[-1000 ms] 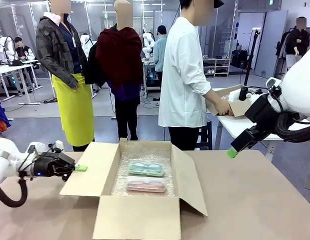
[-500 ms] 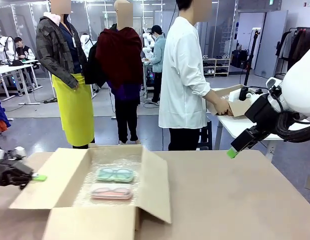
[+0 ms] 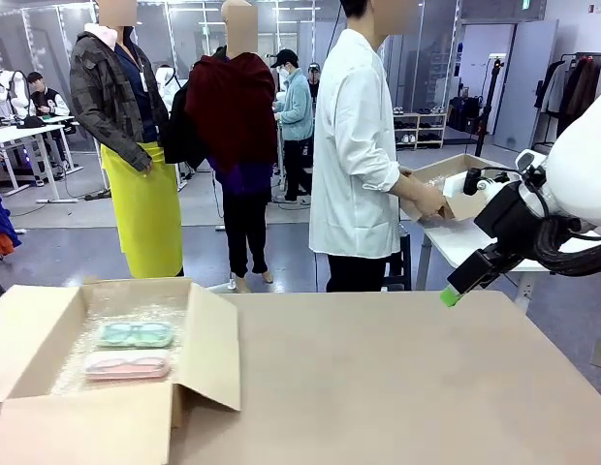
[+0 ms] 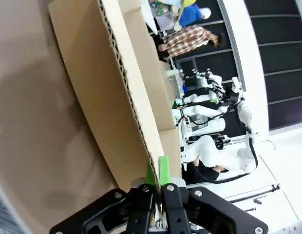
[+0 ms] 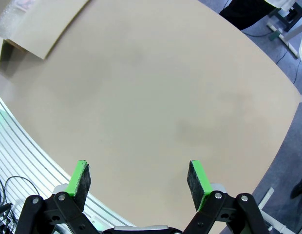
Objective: Pack the glasses set securely to prepare it for shipping.
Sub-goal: Position the Package Box on the left side of the table.
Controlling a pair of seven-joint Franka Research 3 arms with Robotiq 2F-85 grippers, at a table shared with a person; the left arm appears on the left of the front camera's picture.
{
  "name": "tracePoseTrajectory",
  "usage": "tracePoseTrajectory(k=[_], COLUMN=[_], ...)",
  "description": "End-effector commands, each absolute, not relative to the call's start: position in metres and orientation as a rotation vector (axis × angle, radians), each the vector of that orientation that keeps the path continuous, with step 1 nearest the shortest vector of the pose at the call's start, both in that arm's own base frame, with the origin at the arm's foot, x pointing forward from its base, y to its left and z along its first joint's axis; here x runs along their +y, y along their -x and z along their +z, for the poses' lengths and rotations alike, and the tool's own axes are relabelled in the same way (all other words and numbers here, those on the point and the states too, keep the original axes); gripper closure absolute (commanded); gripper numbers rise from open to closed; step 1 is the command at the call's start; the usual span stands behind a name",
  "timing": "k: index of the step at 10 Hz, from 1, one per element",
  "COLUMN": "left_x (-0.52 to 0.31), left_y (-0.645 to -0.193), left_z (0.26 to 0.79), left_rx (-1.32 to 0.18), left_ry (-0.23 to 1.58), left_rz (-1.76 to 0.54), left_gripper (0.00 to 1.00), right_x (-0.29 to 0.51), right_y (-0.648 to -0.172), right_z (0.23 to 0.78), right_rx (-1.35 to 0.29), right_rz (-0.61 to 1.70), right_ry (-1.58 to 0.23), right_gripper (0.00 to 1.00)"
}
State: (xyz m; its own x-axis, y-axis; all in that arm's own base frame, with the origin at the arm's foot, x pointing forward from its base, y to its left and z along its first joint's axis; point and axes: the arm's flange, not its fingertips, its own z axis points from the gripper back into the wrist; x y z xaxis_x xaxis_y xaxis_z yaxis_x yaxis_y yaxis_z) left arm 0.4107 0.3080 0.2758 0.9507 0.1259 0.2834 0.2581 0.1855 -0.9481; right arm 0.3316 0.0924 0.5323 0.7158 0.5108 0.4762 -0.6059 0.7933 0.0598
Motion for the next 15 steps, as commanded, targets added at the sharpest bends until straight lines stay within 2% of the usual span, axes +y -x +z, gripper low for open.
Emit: tracePoseTrajectory(k=[1,4,5,10,11,12,13,14,15], left_x=[0.343,0.369,0.352,0.358,0.363,0.367,0.372,0.381,0.386], left_y=[-0.422,-0.446,-0.426,-0.435,-0.429,-0.429,-0.426,-0.420,-0.410], left_z=[0.282,0.286,0.282,0.280,0.285,0.289,0.294,0.316,0.364], left_rx=[-0.256,-0.251,-0.268,-0.255,-0.277,-0.300,-0.329,-0.344,-0.425], left_ry=[1.387,1.328,1.335,1.331,1.301,1.302,1.271,1.175,1.128], left_rz=[-0.140,-0.137,-0.127,-0.127,-0.128,-0.126,-0.093,-0.052,-0.084], left_gripper=[0.98,0.98,0.98,0.98,0.65,0.55,0.22,0.12,0.00], right_x=[0.093,0.093,0.093,0.093,0.093,0.093,0.093,0.093,0.093], right_y=[-0.332,-0.332,-0.332,-0.332,-0.332,-0.332,-0.332,-0.332,-0.332], right_z=[0.532,0.532,0.532,0.532,0.532,0.532,0.532,0.532,0.532], right_rx=[-0.468,-0.468,-0.468,-0.468,-0.468,-0.468,-0.468,-0.468,-0.468], right_rz=[0.623,0.623,0.623,0.623,0.623,0.623,0.623,0.623,0.623], right_ry=[-0.209,-0.209,-0.209,-0.209,-0.209,-0.209,-0.209,-0.209,-0.209], right_gripper=[0.00,0.00,0.00,0.00,0.00,0.00,0.00,0.00,0.00])
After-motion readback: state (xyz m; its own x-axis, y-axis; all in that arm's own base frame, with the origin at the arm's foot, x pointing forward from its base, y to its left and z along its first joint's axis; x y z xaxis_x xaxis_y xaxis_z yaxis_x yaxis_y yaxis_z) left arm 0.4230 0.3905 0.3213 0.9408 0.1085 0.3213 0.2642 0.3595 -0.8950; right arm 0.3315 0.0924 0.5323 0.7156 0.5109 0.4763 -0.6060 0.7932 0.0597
